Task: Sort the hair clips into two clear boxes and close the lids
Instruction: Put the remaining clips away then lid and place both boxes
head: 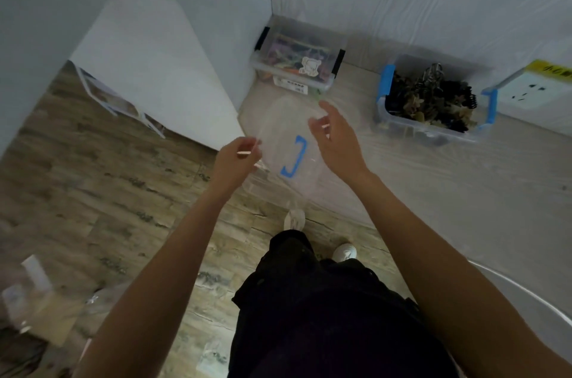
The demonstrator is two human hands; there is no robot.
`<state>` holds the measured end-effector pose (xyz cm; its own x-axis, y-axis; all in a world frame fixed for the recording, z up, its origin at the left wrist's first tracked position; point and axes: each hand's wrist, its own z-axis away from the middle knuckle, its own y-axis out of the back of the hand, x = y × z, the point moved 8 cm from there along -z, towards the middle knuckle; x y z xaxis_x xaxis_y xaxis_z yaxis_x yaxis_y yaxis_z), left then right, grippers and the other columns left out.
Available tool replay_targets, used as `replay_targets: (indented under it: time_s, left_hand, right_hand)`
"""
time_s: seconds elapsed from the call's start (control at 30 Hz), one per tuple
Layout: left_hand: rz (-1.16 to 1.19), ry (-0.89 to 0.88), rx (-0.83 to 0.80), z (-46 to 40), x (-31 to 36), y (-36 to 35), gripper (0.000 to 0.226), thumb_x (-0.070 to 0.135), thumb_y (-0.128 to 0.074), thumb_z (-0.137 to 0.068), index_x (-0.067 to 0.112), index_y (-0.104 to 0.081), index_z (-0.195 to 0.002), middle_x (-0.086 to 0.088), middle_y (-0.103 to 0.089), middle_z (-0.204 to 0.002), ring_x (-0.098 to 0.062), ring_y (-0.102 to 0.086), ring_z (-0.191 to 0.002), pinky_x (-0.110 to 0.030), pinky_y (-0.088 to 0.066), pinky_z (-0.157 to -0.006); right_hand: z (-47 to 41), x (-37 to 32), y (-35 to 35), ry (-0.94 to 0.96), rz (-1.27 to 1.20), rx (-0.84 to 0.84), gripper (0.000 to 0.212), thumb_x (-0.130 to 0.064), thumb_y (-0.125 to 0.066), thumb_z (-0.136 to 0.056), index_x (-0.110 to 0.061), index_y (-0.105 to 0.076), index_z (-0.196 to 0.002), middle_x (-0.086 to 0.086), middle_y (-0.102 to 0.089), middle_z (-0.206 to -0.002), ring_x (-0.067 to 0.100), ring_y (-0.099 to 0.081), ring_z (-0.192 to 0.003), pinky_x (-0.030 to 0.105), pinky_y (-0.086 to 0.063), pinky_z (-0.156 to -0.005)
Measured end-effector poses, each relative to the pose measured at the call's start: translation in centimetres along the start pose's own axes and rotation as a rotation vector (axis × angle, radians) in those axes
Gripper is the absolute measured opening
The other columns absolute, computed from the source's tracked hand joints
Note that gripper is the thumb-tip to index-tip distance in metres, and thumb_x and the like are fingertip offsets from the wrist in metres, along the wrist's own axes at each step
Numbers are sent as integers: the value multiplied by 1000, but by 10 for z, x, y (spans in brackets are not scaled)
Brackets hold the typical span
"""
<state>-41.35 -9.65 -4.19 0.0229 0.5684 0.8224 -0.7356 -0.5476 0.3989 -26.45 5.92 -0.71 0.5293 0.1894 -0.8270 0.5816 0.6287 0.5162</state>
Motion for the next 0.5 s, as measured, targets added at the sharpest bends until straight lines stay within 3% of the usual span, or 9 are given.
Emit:
replay_targets:
  time_s: [0.07,0.13,0.23,0.33,0.4,0.5]
  left_hand:
    - [-52,-258,68,21,52,7,17,11,-62,-86,21,-63,-100,9,-63,-87,-5,-59,-80,-13,-50,-69]
    - [-181,-601,115,51,112,4,18,10,-60,-87,18,-64,-102,7,-63,-94,2,-56,-81,-9,-45,-74]
    - [-319,-1027,155,87,169,-25,19,6,-60,-85,11,-68,-102,-6,-64,-95,-10,-57,-81,-18,-48,-74]
    - [-390,-1321,105,97,195,-75,24,2,-63,-83,14,-68,-103,-8,-66,-95,-15,-59,-85,-26,-51,-71]
    - [-453,-1409,41,92,198,-105,34,-4,-60,-80,18,-64,-105,-8,-65,-104,-17,-58,-96,-30,-49,-80]
    - [-546,-1356,-40,68,199,-147,47,-11,-53,-73,17,-63,-110,-4,-62,-118,-20,-54,-112,-35,-42,-96]
  right_hand:
    - [7,-11,28,-76,-244,29,41,-42,-34,-98,-24,-35,-135,2,-60,-98,18,-61,-83,33,-50,-74]
    - [16,-15,63,-173,-469,89,35,-47,-34,-96,-24,-44,-121,6,-62,-91,17,-62,-70,31,-51,-60]
    - [33,-9,116,-241,-579,169,36,-43,-40,-95,-13,-53,-111,7,-64,-86,16,-64,-63,26,-52,-52]
    - [48,16,168,-231,-635,254,24,-17,-50,-91,-12,-52,-115,9,-68,-92,13,-66,-63,25,-51,-53]
    - [50,33,191,-231,-712,268,37,-2,-52,-85,-13,-46,-120,8,-69,-97,13,-68,-67,23,-52,-56]
    - [53,63,219,-233,-734,314,42,5,-52,-82,-9,-51,-122,5,-68,-96,13,-69,-69,22,-53,-61]
